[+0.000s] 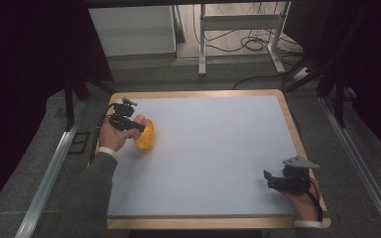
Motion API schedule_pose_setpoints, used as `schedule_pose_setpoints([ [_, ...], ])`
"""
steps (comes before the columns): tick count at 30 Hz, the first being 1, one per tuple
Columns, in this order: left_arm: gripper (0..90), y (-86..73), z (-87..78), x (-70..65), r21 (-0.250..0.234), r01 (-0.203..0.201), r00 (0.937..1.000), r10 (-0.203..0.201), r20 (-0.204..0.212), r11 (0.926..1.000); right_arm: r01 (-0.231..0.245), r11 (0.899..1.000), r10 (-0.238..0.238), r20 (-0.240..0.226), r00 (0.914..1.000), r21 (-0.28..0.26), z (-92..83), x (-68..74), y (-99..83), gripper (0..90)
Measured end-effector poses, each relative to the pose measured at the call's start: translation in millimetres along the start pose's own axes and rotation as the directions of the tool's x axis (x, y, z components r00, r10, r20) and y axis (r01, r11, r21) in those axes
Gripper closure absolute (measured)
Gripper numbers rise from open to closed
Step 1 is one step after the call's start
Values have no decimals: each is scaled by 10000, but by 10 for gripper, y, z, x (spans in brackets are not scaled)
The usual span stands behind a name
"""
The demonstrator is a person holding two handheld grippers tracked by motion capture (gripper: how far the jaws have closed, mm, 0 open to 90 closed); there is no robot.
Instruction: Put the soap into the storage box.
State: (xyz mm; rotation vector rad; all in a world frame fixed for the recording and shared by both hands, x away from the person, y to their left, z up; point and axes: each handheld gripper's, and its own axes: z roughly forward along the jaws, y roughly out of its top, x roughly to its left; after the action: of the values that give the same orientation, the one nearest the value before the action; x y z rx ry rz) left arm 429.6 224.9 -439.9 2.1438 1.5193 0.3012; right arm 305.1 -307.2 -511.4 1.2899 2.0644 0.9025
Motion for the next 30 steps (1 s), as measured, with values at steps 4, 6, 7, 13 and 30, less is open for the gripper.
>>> schedule_pose_setpoints([
  [4,602,41,70,-6,150,206,9994,-202,-287,9997,6,10000,-6,5,10000,27,7,-1,-3,90],
  [6,602,55,113,0,212,408,9985,-400,-369,9989,24,10000,-24,11,10000,25,6,2,-2,89],
  [7,602,60,136,-1,260,498,9983,-489,-321,9984,23,10000,-23,14,10000,24,6,2,-2,89],
  [13,602,85,236,-57,489,544,9982,-531,-270,9973,14,10000,-14,28,10000,24,8,0,-3,89],
  [30,432,46,153,-104,-48,309,9993,-310,-209,9995,15,10000,-15,15,10000,35,9,2,-2,89],
])
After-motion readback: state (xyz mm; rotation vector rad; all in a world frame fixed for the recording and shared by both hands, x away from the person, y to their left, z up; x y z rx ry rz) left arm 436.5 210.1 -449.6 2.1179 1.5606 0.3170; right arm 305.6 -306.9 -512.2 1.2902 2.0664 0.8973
